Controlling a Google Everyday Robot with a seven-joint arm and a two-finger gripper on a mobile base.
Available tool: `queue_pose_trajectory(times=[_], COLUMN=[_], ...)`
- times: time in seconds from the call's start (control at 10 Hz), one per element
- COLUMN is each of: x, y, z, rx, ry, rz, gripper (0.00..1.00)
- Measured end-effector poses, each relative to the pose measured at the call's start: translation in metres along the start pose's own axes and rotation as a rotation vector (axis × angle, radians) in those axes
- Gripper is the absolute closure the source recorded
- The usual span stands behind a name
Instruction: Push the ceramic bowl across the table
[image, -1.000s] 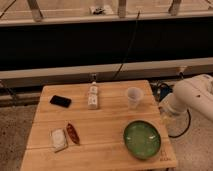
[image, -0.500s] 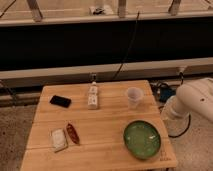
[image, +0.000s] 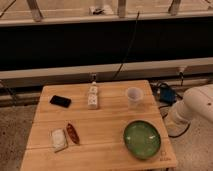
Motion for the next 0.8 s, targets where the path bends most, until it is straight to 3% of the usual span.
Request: queue_pose_trajectory(times=[0.8], x=[-0.001], y=[0.02], z=[0.026], rx=[-0.048], ry=[-0.024], rz=[0.017], gripper=[0.96])
